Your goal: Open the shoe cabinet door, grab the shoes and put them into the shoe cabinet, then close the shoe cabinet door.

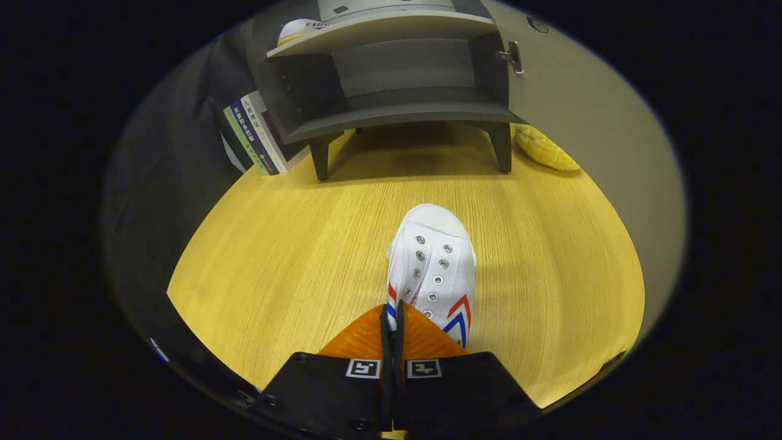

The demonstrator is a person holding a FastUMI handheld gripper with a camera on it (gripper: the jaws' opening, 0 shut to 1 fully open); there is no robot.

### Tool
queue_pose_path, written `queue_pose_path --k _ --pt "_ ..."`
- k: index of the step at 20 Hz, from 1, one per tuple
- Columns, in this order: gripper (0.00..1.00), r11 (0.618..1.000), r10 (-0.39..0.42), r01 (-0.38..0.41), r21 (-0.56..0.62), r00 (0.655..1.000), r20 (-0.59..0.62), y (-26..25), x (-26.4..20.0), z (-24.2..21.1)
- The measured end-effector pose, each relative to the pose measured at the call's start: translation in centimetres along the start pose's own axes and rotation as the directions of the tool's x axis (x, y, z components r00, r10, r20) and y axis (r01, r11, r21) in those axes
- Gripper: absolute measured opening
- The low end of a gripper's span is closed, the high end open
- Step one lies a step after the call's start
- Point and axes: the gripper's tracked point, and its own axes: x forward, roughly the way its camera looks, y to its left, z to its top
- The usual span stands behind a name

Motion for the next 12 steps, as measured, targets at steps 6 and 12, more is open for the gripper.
queue_pose_path --k 6,12 --pt "0.02 0.997 0.048 -0.050 0.051 0.998 0.049 0.0 -1.3 1.1" --pt "0.02 0.992 0.096 -0.106 0.069 0.986 0.135 0.5 -3.8 3.3"
